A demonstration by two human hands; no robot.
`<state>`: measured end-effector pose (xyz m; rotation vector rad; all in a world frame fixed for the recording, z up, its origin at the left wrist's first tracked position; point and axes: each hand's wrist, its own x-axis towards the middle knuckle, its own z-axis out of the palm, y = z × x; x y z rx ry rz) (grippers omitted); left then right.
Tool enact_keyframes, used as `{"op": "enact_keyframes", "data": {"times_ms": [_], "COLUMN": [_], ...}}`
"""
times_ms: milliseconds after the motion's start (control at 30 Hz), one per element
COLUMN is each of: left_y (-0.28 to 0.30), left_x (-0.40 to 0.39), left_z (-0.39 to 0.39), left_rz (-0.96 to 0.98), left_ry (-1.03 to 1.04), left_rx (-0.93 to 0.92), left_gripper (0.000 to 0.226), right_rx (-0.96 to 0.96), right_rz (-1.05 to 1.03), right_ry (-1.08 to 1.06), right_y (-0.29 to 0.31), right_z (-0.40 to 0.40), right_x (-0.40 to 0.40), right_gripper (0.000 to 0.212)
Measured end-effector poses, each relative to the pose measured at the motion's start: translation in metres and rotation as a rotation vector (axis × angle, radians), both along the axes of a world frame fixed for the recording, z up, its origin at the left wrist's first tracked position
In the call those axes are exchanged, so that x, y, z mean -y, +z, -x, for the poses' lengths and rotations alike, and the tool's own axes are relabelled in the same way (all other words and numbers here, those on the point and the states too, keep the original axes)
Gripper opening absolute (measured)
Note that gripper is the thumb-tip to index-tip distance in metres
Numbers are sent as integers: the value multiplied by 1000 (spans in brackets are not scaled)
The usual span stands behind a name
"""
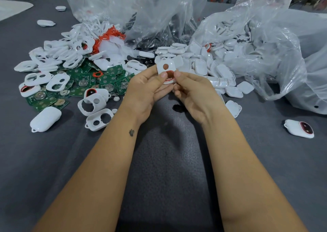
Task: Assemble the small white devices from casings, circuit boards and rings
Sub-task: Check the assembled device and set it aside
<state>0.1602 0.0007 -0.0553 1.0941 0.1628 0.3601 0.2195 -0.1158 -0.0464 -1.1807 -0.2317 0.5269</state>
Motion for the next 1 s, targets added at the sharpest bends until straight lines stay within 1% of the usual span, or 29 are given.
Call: {"op": "enact_keyframes", "data": {"times_ms": [133,367,433,533,633,700,800,933,1000], "left_y": [2,1,0,-2,-3,-4,-4,-4,-4], "left_x": [-1,-2,-2,-1,-1,-1,0,1,1], "left_z": [1,1,0,-1,-2,-2,-1,0,0], "left_rz": [-11,-65,-84,-113,-103,-106,-155,-185,-201], "left_ry": [-54,-67,-63,-45,-13,-11,5,59,57], "left_rx": [-37,-54,-62,-71,-57,-40,-23,-15,-21], "left_gripper": [19,19,19,21,20,21,25,24,25], "right_rx": [-32,-3,38,152,247,264,259,364,405], "right_rz": [-19,18,69,196,270,292,269,292,326], "right_ry": [70,49,24,-25,-66,-87,-99,-104,-145], "right_y": [1,0,-2,-4,-6,-7,-8,-6,-6], "right_z": [-1,-3,-3,-4,-3,-3,-3,0,3], "right_x": [3,4,4,3,1,-1,-1,-1,-2], "right_gripper": [17,18,17,15,17,18,16,4,4]}}
